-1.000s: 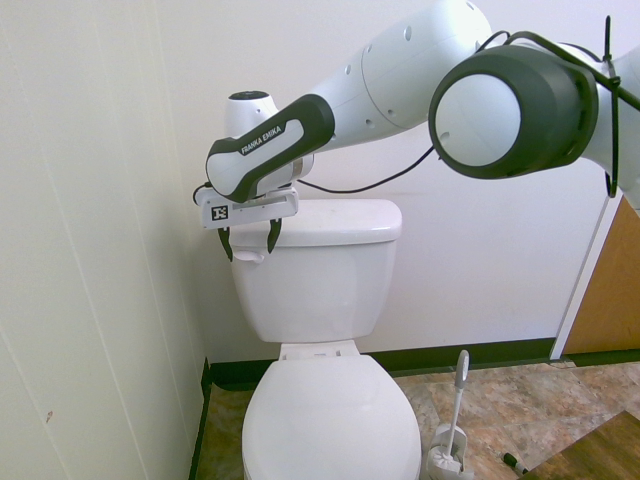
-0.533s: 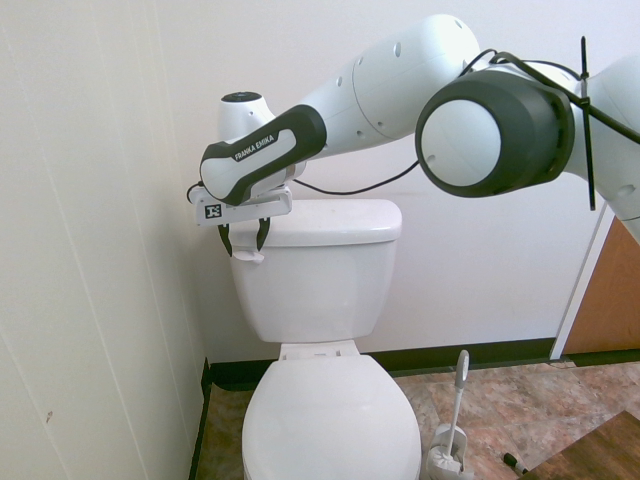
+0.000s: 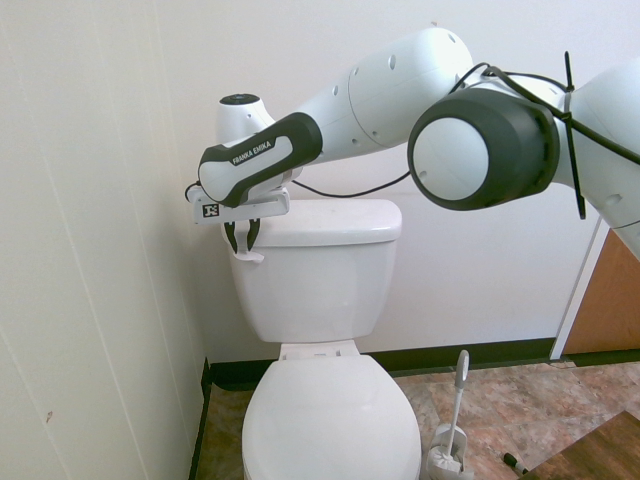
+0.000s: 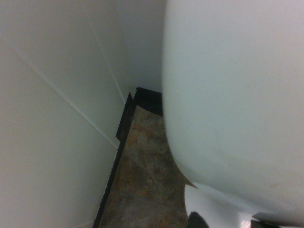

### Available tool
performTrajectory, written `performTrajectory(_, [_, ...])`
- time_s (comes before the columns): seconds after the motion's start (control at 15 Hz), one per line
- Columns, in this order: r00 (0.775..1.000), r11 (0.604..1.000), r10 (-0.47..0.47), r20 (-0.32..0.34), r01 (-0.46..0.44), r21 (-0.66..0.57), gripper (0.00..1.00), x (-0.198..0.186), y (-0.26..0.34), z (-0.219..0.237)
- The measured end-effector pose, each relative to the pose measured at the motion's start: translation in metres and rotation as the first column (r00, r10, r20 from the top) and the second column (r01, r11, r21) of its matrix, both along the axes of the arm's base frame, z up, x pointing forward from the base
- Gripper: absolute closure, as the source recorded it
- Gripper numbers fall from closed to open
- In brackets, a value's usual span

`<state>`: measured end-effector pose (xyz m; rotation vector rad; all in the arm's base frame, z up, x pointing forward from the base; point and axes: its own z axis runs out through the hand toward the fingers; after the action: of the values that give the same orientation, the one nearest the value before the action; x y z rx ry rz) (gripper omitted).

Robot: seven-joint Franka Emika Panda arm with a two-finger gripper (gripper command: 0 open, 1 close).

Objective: Flush the toilet

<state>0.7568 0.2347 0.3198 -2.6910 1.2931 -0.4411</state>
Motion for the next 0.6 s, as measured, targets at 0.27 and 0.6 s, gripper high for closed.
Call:
performTrajectory(0.27, [1.0,1.0,-0.008,0.014,0.008,0.005,1.0,0.0022,-0.0005,-0.003])
performTrajectory(0.6, [1.0,1.0,-0.006,0.019,0.006,0.007,1.0,0.0044,0.0011,-0.0098])
